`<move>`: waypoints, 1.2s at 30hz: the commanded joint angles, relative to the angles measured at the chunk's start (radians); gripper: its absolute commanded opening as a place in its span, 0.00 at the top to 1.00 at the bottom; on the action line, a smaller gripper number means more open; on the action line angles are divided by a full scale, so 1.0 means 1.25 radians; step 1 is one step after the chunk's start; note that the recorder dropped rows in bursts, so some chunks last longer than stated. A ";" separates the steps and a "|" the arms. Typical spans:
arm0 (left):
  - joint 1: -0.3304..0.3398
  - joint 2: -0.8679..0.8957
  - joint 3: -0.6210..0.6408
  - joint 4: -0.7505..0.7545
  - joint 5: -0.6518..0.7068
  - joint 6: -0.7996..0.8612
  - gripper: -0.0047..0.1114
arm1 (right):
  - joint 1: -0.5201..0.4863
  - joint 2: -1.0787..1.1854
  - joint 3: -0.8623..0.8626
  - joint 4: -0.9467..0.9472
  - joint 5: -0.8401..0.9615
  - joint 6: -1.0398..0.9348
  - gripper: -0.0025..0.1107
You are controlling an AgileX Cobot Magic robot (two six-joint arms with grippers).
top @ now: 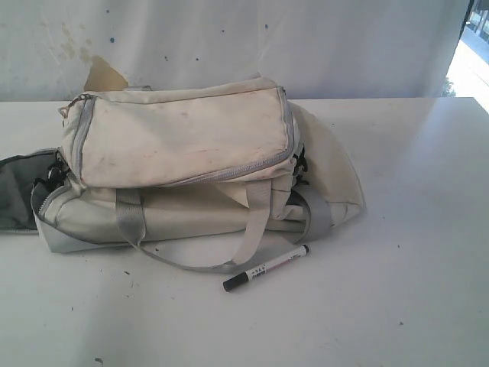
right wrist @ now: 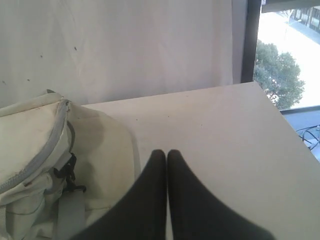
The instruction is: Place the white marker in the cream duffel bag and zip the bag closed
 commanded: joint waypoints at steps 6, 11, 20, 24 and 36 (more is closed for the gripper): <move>-0.004 0.177 -0.004 -0.053 -0.031 -0.008 0.58 | 0.054 0.144 -0.081 0.019 -0.003 -0.050 0.85; -0.004 0.361 -0.128 -0.043 0.112 -0.003 0.58 | 0.126 0.242 -0.134 0.021 0.037 -0.051 0.70; -0.004 0.602 -0.341 -0.024 0.274 0.007 0.58 | 0.187 0.359 -0.199 0.100 0.099 -0.072 0.68; -0.004 0.687 -0.407 -0.024 0.315 0.031 0.58 | 0.202 0.408 -0.240 0.169 0.138 -0.146 0.68; 0.000 0.972 -0.623 -0.001 0.394 0.050 0.40 | 0.216 0.477 -0.280 0.255 0.170 -0.236 0.68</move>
